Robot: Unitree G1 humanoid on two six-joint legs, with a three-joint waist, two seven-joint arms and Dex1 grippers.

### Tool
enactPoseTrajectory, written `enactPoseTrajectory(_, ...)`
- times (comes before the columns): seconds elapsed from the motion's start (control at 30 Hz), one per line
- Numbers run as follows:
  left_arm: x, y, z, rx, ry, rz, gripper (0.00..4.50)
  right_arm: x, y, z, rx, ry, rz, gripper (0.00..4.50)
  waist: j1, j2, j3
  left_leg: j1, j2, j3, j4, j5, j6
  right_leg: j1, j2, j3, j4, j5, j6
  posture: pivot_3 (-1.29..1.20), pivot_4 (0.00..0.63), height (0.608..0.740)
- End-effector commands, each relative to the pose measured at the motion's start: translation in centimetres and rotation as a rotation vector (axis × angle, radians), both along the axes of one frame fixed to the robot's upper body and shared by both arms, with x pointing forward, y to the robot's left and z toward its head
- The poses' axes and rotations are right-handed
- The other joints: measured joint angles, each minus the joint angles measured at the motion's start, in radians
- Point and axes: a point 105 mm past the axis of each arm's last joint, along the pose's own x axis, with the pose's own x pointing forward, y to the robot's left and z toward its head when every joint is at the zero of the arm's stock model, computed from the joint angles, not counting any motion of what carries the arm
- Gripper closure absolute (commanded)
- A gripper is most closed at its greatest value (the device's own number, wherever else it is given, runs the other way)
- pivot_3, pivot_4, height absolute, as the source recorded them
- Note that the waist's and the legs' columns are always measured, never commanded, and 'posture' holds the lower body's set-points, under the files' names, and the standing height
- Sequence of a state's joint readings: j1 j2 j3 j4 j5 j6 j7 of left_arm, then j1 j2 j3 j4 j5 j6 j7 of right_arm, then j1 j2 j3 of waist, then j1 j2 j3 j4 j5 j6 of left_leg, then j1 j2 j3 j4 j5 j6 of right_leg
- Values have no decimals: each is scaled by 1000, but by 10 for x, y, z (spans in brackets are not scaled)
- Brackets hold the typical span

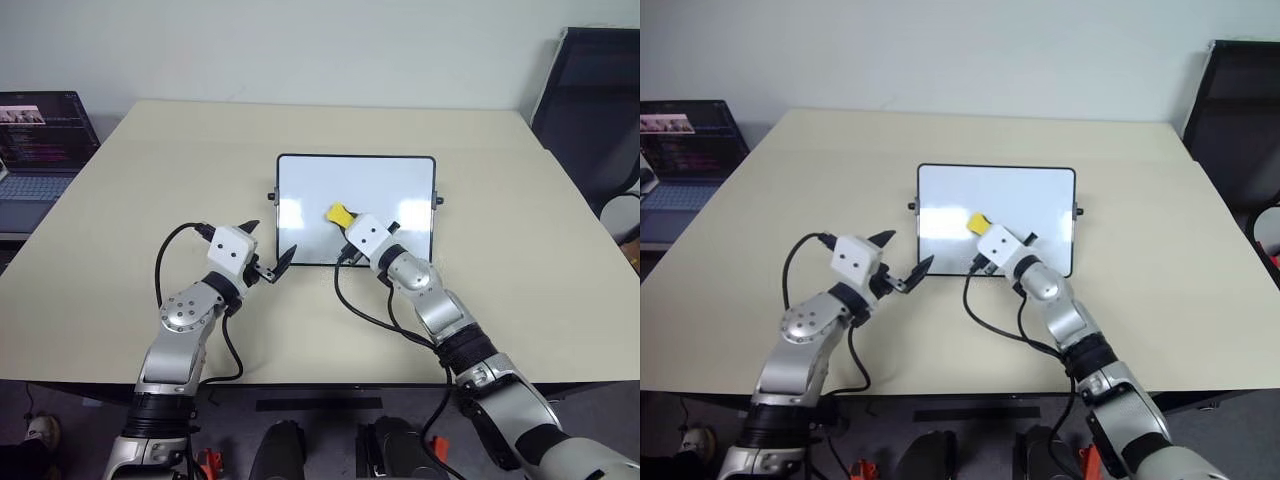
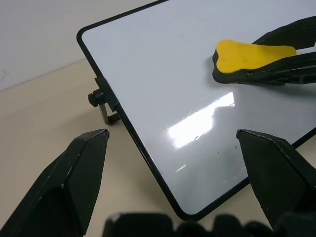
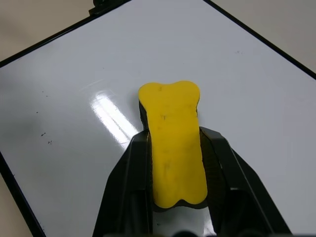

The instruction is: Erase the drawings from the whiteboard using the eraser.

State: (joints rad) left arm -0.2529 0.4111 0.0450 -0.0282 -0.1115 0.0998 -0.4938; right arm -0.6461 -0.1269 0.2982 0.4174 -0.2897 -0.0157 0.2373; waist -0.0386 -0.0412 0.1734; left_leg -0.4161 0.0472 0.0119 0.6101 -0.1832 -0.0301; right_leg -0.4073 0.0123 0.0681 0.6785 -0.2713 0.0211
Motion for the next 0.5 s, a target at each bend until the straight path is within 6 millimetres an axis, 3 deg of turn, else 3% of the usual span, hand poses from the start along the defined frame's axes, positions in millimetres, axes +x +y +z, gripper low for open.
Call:
enactPoseTrajectory(0.03,1,-5,14,3,-53,-24,0,3,-19,3,59,18,-67,3509,3,0,0,0,0,0,0,0,0,0,0,0,0,0,0,0,150,740)
enactPoseTrajectory(0.23,0,-4,14,6,-54,-26,0,-24,-11,35,298,34,79,3509,5,0,0,-2,0,0,0,0,0,-1,0,0,-2,0,1,0,150,740)
enactPoseTrajectory(0.33,-1,-1,14,6,-55,-18,0,-37,-28,45,392,81,82,3509,6,1,1,-3,0,1,-1,0,0,-2,0,0,-2,0,1,0,150,740)
enactPoseTrajectory(0.5,-3,1,12,4,-49,-12,0,-54,-67,36,442,161,-1,3509,6,0,0,-3,0,0,-1,0,0,-2,0,0,-2,-1,0,0,150,740)
